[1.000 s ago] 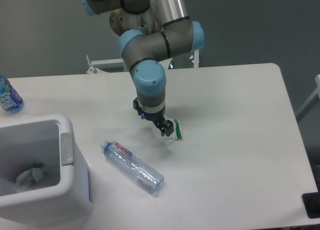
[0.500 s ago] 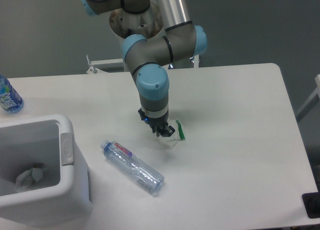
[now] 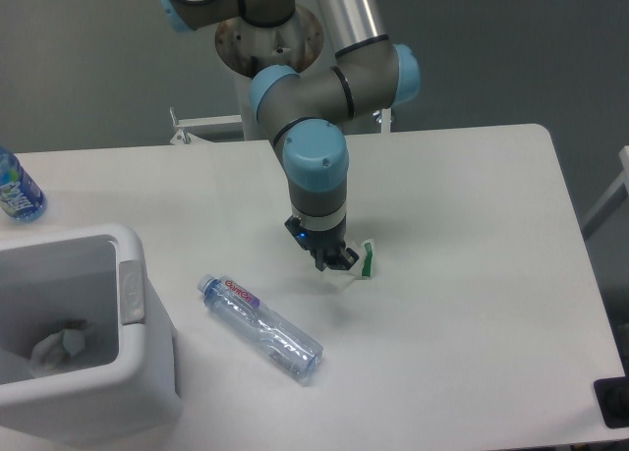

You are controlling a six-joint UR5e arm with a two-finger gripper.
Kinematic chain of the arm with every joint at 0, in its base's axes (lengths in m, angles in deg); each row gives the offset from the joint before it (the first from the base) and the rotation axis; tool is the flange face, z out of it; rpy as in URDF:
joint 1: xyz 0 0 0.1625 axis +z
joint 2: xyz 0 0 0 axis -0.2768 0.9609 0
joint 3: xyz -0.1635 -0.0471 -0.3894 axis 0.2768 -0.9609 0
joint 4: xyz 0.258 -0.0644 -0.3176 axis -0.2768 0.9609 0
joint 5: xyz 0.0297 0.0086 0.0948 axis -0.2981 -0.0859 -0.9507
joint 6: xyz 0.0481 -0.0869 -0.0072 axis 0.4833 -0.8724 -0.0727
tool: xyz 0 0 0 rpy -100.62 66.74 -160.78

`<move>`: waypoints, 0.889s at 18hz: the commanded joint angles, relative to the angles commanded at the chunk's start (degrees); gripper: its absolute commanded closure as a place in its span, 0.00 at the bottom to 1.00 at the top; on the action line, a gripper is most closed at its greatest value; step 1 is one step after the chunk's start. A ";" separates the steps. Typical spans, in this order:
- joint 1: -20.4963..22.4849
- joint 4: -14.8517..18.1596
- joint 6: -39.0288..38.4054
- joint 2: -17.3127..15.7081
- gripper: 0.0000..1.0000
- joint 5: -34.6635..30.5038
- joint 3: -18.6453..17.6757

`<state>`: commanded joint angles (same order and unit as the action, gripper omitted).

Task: Place the trash in the trash can
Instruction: 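Close the gripper on the crumpled white wrapper and lift it, then carry the wrapper over the white trash bin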

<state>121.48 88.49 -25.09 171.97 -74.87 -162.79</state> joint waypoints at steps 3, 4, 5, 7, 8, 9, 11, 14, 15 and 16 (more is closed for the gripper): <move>2.28 0.09 -1.77 -2.47 1.00 6.67 1.93; 2.90 0.09 -2.73 -2.91 1.00 8.52 2.81; 3.51 0.09 -4.57 -4.13 1.00 10.19 3.86; 4.22 0.09 -10.53 -5.02 1.00 14.40 7.46; 4.22 -0.17 -14.74 -5.11 1.00 16.51 9.74; 4.22 -0.17 -19.30 -5.11 1.00 18.62 12.29; 4.13 -0.26 -28.88 -5.11 1.00 22.14 17.64; 3.70 -0.26 -41.73 -4.41 1.00 26.80 24.60; 3.61 -0.35 -43.68 -4.50 1.00 28.21 25.05; 3.52 -0.44 -44.83 -4.58 1.00 29.27 25.06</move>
<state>124.99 88.05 -69.92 167.39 -45.60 -137.74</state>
